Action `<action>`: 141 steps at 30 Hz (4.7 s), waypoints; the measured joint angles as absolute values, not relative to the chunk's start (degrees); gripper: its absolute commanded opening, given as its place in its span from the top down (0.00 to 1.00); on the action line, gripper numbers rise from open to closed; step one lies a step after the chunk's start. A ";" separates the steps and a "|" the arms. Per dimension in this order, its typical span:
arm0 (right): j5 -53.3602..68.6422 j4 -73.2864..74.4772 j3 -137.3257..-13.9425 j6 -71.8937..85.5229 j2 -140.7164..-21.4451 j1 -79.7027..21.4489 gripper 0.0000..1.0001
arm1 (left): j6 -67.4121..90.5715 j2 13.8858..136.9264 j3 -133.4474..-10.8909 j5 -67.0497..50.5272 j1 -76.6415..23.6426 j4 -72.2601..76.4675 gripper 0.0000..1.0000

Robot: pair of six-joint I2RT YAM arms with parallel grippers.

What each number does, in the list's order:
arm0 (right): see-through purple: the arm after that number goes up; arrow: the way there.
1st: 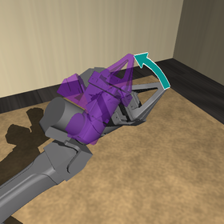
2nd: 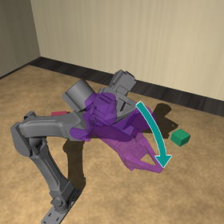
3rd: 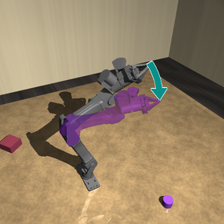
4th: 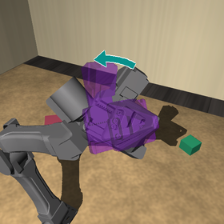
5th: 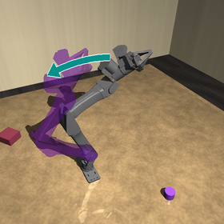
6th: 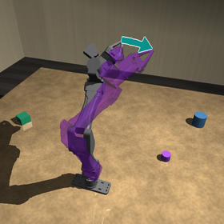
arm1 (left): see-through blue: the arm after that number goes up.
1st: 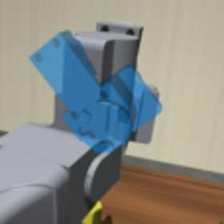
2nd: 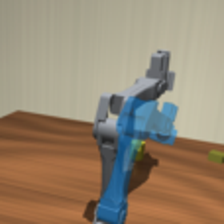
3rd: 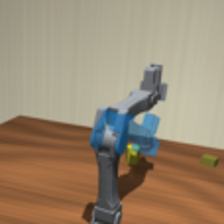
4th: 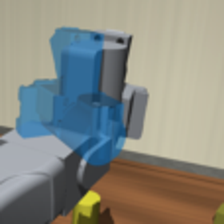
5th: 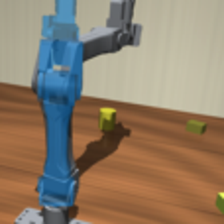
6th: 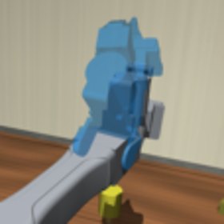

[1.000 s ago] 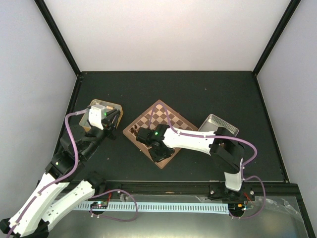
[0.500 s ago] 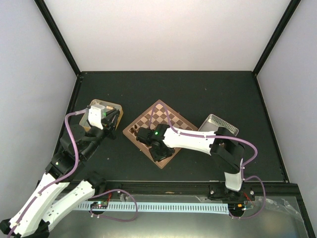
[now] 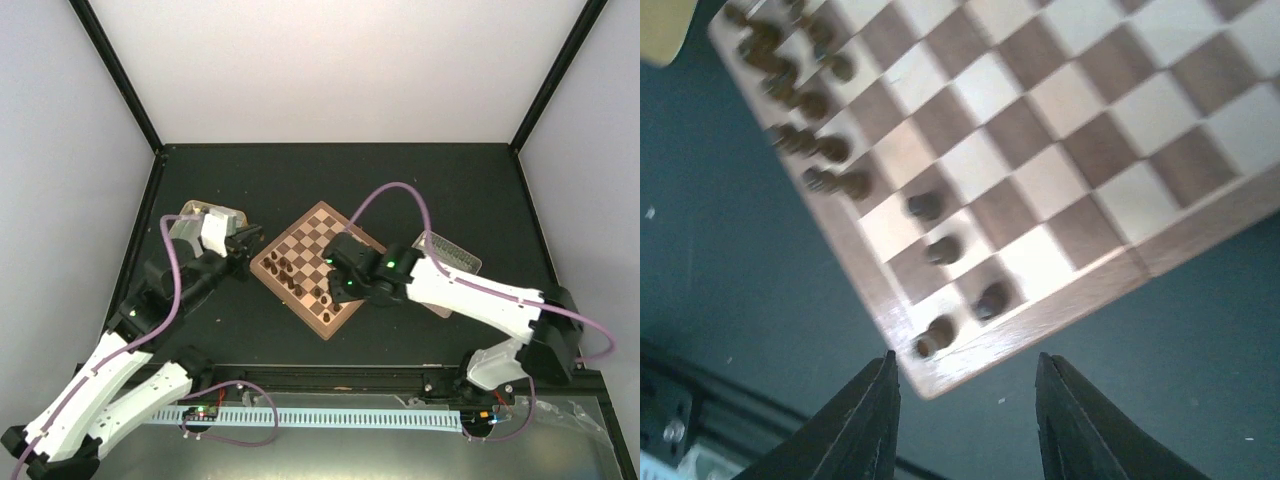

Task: Set up the chess pieces on the board
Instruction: Place the chess piece on the chessboard, then move the chess piece to the chessboard.

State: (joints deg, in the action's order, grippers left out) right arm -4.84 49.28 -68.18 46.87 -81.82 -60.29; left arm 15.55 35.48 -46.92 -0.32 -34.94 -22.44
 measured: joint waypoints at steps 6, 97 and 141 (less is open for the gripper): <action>-6.74 43.09 -54.50 52.45 -70.61 -52.84 0.59 | 19.25 46.61 -44.64 -6.13 -36.27 -20.80 0.99; -9.08 35.11 -44.27 49.98 -55.27 -48.45 0.57 | 26.37 95.70 -65.60 10.04 -42.52 -41.04 0.93; -10.79 36.69 -44.18 49.87 -53.84 -48.34 0.57 | 23.53 96.77 -71.35 7.66 -42.46 -47.11 0.64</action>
State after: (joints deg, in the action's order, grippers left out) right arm -10.79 36.69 -44.18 49.87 -53.84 -48.34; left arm 23.53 96.77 -71.35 7.66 -42.46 -47.11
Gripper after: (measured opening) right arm 0.430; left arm 0.349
